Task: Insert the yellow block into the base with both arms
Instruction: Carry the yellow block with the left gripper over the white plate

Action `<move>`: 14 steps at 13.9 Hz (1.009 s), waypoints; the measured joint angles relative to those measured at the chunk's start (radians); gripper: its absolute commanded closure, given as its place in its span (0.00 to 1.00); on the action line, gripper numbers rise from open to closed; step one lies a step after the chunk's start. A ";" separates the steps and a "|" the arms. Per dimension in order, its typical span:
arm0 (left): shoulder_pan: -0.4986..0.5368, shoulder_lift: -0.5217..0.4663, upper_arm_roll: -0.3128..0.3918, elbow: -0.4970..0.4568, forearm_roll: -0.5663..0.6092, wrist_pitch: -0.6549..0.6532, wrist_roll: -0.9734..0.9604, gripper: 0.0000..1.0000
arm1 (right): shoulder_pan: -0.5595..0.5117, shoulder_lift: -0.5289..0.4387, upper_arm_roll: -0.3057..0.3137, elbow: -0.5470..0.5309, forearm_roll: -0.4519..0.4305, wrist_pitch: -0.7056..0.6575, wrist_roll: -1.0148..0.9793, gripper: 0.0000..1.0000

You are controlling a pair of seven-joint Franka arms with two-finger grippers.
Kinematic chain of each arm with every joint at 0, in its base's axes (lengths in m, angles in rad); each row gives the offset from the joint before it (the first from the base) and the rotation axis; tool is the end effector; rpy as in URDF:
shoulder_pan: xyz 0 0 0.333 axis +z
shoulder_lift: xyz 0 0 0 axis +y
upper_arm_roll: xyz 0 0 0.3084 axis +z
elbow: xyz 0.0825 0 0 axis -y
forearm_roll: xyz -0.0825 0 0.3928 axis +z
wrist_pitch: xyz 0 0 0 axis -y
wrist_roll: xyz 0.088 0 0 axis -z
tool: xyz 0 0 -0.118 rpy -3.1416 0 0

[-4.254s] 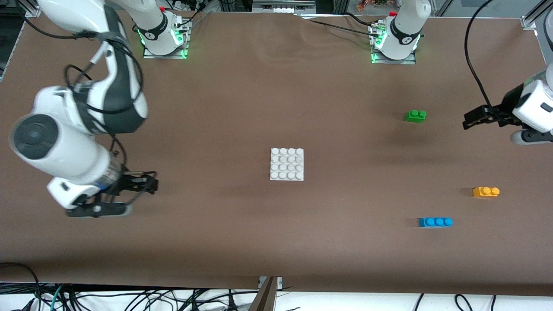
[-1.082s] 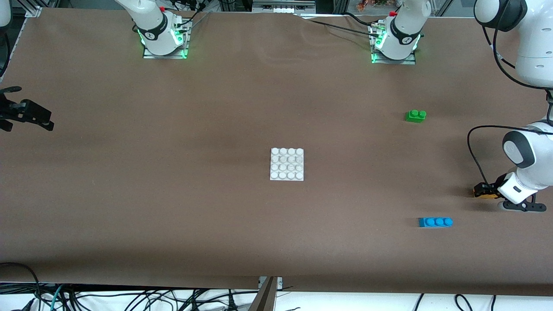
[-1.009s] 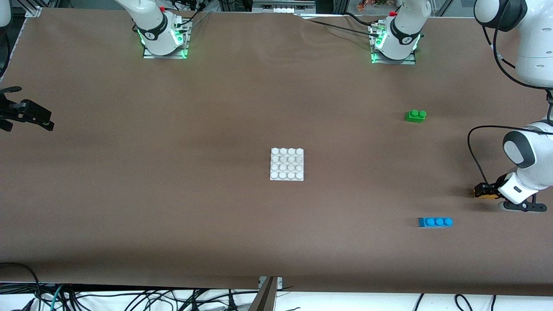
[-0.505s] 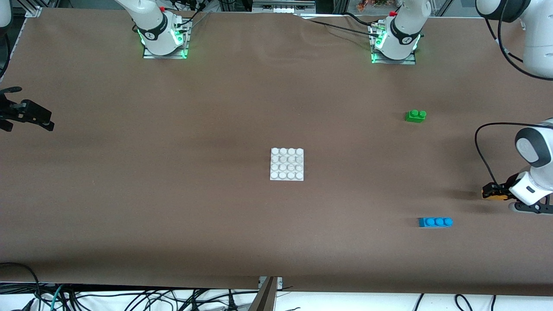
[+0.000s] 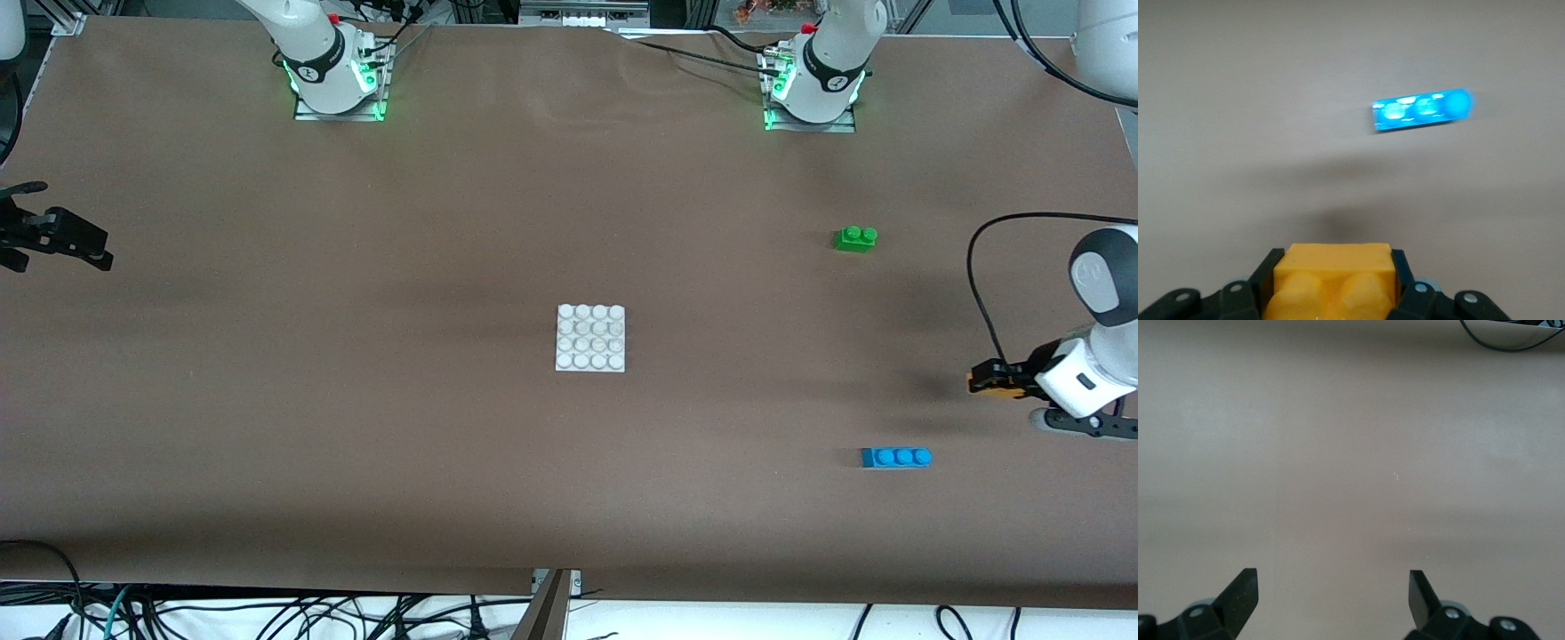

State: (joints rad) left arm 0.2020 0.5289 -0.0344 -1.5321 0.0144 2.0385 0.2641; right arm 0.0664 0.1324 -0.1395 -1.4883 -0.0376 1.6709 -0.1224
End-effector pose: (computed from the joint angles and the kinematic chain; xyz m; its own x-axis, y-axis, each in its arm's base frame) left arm 0.6871 0.1204 0.3257 0.9949 -0.0986 -0.0202 -0.0984 -0.9951 0.0103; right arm 0.6109 -0.0436 0.5781 0.9975 0.0551 0.0441 0.0523 -0.9967 0.0617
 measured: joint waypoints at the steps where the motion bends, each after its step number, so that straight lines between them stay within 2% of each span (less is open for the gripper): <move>1: -0.036 -0.014 -0.001 0.016 0.000 -0.056 -0.036 0.63 | 0.000 0.000 0.000 0.000 0.000 0.000 0.000 0.00; 3: -0.106 -0.027 -0.005 0.055 -0.001 -0.146 -0.087 0.63 | 0.000 0.000 0.000 0.000 0.000 0.000 0.000 0.00; 5: -0.182 -0.029 -0.008 0.075 -0.004 -0.168 -0.172 0.63 | 0.000 0.000 0.000 0.000 0.000 0.000 0.000 0.00; 10: -0.476 -0.006 -0.010 0.075 -0.010 -0.171 -0.547 0.63 | 0.000 0.000 0.000 0.000 0.000 0.000 0.000 0.00; 14: -0.584 0.062 -0.009 0.105 -0.037 -0.130 -0.615 0.63 | -0.001 0.000 0.000 0.000 0.000 0.000 0.000 0.00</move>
State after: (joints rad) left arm -0.3821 0.5909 -0.0430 -1.4273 -0.0226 1.9085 -0.3512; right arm 0.0658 0.1326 -0.1398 -1.4887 -0.0376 1.6714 -0.1224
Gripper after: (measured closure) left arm 0.317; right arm 0.000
